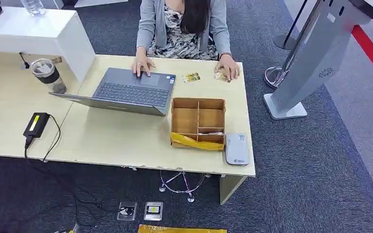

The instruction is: Pass the card to the sensor for recognition and then transmit it.

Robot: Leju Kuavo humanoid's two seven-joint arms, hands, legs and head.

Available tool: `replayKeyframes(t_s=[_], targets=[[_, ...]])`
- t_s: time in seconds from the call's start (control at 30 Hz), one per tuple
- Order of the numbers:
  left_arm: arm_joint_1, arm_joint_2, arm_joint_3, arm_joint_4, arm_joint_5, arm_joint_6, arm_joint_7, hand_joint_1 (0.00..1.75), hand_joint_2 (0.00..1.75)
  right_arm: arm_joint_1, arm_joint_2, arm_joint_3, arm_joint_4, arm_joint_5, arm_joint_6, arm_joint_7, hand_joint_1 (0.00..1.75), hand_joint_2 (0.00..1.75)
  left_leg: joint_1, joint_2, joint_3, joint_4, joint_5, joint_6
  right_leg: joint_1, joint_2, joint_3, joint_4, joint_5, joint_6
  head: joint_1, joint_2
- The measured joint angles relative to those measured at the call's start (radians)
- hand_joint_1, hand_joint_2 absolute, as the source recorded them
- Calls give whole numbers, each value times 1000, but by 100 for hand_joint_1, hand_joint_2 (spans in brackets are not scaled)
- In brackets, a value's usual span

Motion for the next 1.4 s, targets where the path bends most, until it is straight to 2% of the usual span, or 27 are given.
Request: replayKeyframes(t_s=[0.13, 0.23, 0.37, 0.6, 0.77, 0.97, 1.4], targets=[[-2, 0, -2, 0, -9, -9, 0, 0, 175, -49, 45, 137, -90, -21, 9, 33, 0, 175, 0, -1, 0, 0, 1, 0, 0, -1, 0, 0, 0, 0, 0, 0], [-2, 0, -3, 0, -15, -13, 0, 0, 175, -76, 77, 255, -144, -32, -7, 58, 0, 175, 0, -4, -1, 0, 2, 1, 0, -3, 0, 0, 0, 0, 0, 0], [-2, 0, -5, 0, -19, -17, 0, 0, 175, -115, 119, 401, -195, -18, -36, 62, 0, 175, 0, -4, -1, 0, 2, 0, 0, -3, 0, 1, 0, 0, 0, 0], [-2, -2, -6, 0, -23, -11, 0, 0, 175, -174, 188, 558, -249, 32, -71, 73, 0, 175, 0, -5, -1, 0, 3, 0, 0, -4, 0, 1, 0, 0, 0, 0], [-1, -2, -6, 0, -23, -10, 0, 0, 175, -193, 223, 638, -286, 51, -85, 91, 0, 175, 0, -6, -2, 0, 3, 0, 0, -5, 0, 1, 0, 0, 0, 0], [0, -2, -6, 0, -23, -6, 0, 0, 175, -202, 251, 695, -307, 59, -104, 101, 0, 175, 0, -6, -1, 0, 3, 0, 0, -5, 0, 1, 0, 0, 0, 0], [1, -2, -6, 0, -22, 5, 0, 0, 175, -200, 276, 745, -345, 74, -120, 114, 0, 175, 0, -6, -1, 0, 3, 0, 0, -5, 0, 0, 0, 0, 0, 0]])
